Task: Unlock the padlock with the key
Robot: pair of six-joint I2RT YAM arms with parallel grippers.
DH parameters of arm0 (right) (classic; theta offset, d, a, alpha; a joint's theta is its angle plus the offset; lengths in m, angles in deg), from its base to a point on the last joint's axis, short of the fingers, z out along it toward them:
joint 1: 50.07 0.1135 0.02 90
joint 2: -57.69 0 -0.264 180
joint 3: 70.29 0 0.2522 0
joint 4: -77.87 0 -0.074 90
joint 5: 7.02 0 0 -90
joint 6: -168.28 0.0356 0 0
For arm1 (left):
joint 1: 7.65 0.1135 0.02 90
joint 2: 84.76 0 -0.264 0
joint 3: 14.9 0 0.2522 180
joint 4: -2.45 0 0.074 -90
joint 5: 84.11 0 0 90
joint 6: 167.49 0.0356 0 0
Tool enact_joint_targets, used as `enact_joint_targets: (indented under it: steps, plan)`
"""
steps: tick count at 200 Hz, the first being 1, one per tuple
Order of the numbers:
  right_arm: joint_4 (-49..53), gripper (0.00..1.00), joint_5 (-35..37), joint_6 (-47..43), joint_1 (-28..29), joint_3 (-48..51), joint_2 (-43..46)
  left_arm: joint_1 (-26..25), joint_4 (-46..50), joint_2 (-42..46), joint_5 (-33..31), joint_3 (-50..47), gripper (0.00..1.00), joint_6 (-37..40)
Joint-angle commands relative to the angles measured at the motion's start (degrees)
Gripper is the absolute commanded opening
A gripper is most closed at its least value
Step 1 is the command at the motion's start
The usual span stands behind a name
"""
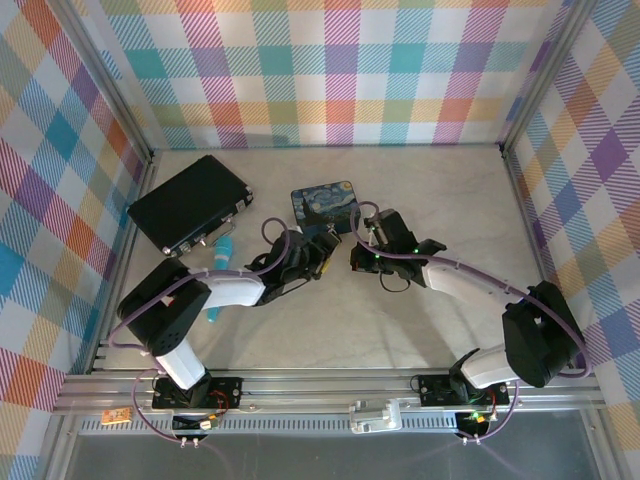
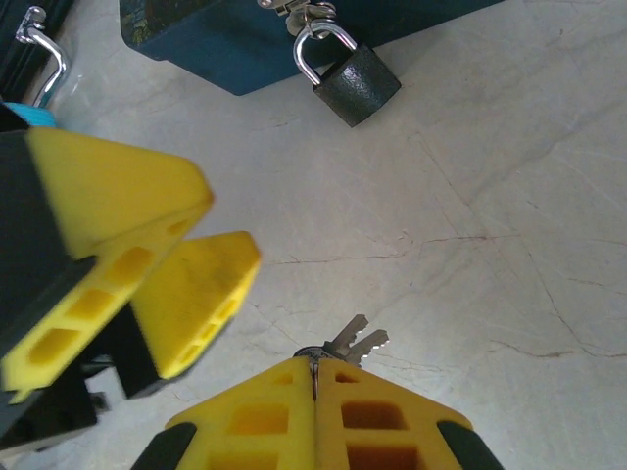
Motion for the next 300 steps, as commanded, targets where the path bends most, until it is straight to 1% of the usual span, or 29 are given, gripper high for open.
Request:
enact_joint_targets:
  steps: [1, 10, 24, 43, 62, 81, 89, 92, 118, 176, 212, 226, 233, 251, 280, 298, 300]
  plan:
    - [-2.26, 0.00, -1.92, -0.26, -0.39, 0.60, 1.14, -1.33, -7.63, -2.71, 0.65, 1.28, 0.65, -8.46]
    - [-1.27, 0.00, -0.75, -0.56, -0.47, 0.54, 0.60, -1.44, -7.53, -3.18, 0.46, 1.56, 0.66, -8.56]
    - [0.61, 0.00, 0.24, -0.79, -0.86, 0.80, -0.83, -1.44, -4.54, -2.56, -0.29, 1.79, 0.68, -7.52]
    - [-3.08, 0.00, -4.02, -0.99, -1.09, 3.65, -1.15, -1.43, -2.49, -2.16, -0.95, 1.54, 0.70, -6.75]
    - [-5.73, 0.00, -7.88, -1.85, -1.09, 4.26, -1.10, -1.52, -5.16, -4.16, 0.50, 1.55, 0.70, -8.83]
    - [-6.70, 0.00, -9.16, -3.28, -1.09, 4.04, -0.34, -2.00, -7.95, -6.65, 1.95, 2.16, 0.70, -11.71]
    - [-7.03, 0.00, -9.61, -3.95, -1.09, 3.90, 0.04, -2.29, -9.19, -7.49, 2.54, 2.44, 0.70, -11.82]
    - [-7.23, 0.00, -9.91, -4.14, -1.09, 3.88, 0.16, -2.34, -9.65, -7.79, 2.68, 2.48, 0.70, -13.69]
    - [-7.84, 0.00, -11.86, -4.96, -1.09, 3.50, -0.20, -2.67, -13.04, -9.03, 4.15, 3.02, 0.71, -16.54]
    - [-8.95, 0.00, -12.30, -4.81, -1.09, 4.29, -2.29, -2.59, -12.29, -6.02, 3.74, 2.20, 0.71, -15.91]
    - [-7.34, 0.00, -10.75, -5.42, -1.09, 4.04, -2.90, -2.50, -12.25, -5.37, 4.10, 1.84, 0.67, -15.52]
    - [-6.65, 0.00, -9.75, -5.84, -1.10, 3.83, -2.85, -2.30, -12.17, -5.05, 3.97, 1.53, 0.63, -15.09]
    - [-6.11, 0.00, -9.39, -6.04, -1.13, 3.70, -2.86, -2.23, -11.91, -4.73, 3.89, 1.46, 0.59, -14.86]
    - [-5.82, 0.00, -9.13, -6.54, -1.19, 3.55, -2.77, -2.14, -11.65, -4.36, 3.84, 1.41, 0.45, -14.13]
    - [-5.52, 0.00, -8.62, -7.26, -1.26, 3.08, -2.42, -1.98, -12.41, -4.43, 4.30, 1.64, 0.14, -13.00]
    - [-5.09, 0.00, -8.31, -8.13, -1.51, 2.32, -2.00, -2.02, -12.64, -4.39, 4.74, 1.79, 0.00, -12.70]
    - [-5.02, 0.00, -8.33, -8.27, -1.53, 2.21, -1.98, -2.05, -12.68, -4.36, 4.77, 1.78, 0.00, -12.74]
